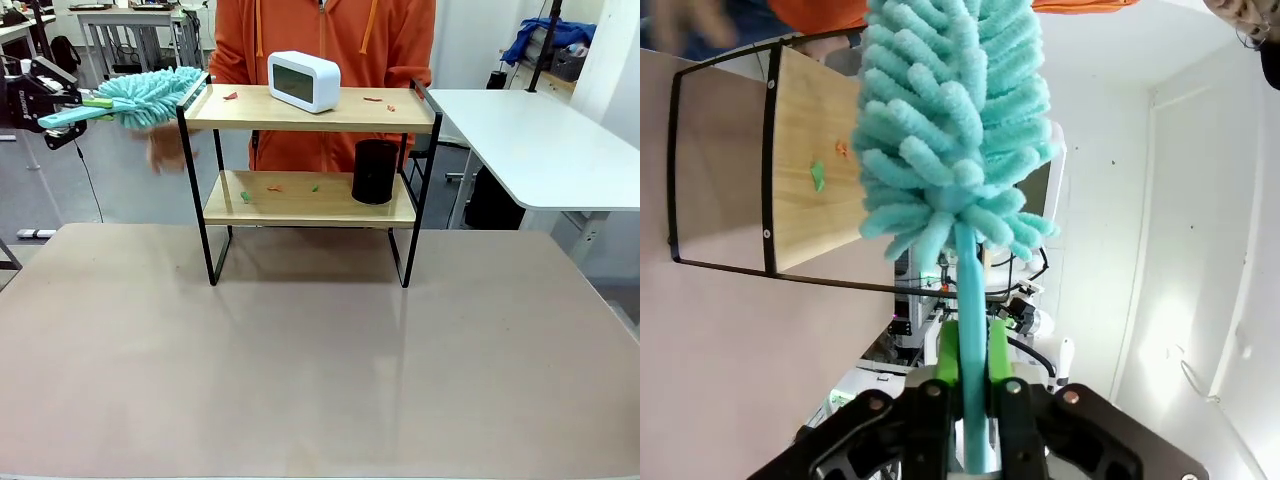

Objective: Clean the shelf.
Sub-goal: Pick up the Duster from the human, then clean the specific tier of the Shelf with the Duster once objects are removed.

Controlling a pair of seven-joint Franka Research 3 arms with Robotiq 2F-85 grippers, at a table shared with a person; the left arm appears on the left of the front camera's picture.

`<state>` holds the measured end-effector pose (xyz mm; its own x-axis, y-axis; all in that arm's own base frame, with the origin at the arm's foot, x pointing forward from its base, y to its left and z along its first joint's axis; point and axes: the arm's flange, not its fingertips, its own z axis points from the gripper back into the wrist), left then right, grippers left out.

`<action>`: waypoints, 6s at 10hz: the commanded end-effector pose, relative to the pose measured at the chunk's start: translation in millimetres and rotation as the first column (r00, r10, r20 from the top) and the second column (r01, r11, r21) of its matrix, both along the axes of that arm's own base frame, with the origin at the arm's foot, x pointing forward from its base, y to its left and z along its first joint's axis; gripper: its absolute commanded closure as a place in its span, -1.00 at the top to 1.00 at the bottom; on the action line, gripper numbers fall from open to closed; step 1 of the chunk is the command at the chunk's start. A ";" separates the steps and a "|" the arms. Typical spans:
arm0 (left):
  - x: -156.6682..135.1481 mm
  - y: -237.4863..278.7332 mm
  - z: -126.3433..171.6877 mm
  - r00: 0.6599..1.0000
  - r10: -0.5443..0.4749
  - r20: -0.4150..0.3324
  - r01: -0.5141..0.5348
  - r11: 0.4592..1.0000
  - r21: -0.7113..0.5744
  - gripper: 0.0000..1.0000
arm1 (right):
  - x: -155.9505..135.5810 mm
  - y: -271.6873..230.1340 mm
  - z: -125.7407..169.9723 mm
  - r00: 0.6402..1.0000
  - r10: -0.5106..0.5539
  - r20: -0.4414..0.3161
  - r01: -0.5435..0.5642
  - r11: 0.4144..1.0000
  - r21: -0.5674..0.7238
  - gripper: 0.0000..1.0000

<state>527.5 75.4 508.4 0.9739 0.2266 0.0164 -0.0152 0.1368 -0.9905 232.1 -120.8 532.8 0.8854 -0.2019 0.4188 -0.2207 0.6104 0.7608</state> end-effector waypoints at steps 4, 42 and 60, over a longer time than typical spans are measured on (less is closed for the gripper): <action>-155.4 51.5 66.0 0.973 -0.068 0.220 -0.022 0.924 0.383 -1.00 | 1.1 -1.0 2.8 0.999 0.014 0.029 -0.014 1.000 0.015 1.00; -236.3 -6.8 208.6 0.960 -0.070 0.272 -0.107 0.805 0.583 -0.75 | 1.1 -1.0 2.8 0.999 0.014 0.029 -0.014 1.000 0.015 1.00; -84.2 -268.8 169.1 0.954 -0.288 0.088 0.104 0.591 0.800 -0.75 | 1.1 -1.0 2.8 0.999 0.014 0.029 -0.014 1.000 0.015 1.00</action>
